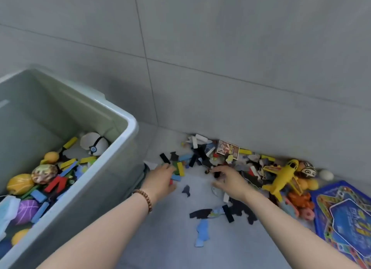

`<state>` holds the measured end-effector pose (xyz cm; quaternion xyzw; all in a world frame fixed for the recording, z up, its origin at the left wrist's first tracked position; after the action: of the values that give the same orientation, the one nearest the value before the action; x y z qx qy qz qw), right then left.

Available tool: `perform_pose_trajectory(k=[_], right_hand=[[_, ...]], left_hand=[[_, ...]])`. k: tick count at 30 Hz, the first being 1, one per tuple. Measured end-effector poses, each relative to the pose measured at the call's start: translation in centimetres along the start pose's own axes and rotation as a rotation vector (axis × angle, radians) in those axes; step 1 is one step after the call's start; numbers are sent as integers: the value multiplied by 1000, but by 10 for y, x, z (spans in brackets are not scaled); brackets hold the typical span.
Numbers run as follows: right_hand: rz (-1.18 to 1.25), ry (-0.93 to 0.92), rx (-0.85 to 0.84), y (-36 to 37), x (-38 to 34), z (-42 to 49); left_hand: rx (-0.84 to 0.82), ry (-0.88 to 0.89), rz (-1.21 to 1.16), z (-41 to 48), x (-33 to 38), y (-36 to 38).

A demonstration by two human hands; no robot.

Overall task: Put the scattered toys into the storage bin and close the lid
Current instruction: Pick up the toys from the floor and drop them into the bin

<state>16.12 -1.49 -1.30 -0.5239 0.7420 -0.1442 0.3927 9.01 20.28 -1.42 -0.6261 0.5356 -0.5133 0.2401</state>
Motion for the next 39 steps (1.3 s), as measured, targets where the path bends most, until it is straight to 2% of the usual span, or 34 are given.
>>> perform_pose_trajectory(k=[3,5,10,14,20,26,31,39], right_hand=[[93,8,-50,40,7,20],[111,3,-60,64,8,32],[162,-17,1,105,5,49],[114,-46,85,119,6,51],[114,-39,104,121,9,51],[620,122,11,113,12,55],[893,192,-92,97,14,54],[977,235,-140,90,22,49]], left_hand=[[-115,-48,0,7,-21,36],[-111,-75,-20,10,-29,52],[46,-95,-52,18,-43,67],[63,-96,-64,17,-52,71],[238,-122,-263,19,-50,64],[205,-145,-311,39,-50,57],[232,-164,-280,43,-49,59],[172,-152,-180,44,-50,61]])
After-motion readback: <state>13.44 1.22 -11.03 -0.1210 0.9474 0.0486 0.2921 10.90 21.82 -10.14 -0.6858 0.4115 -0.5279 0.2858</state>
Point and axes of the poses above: each hand's wrist, its own z-axis towards the middle knuckle, its own y-axis out of the palm, x = y × z, the point moved 2 cm from there along z, towards the middle knuckle, and after that the axes turned 15 degrees about y, right-handed, at the moved point
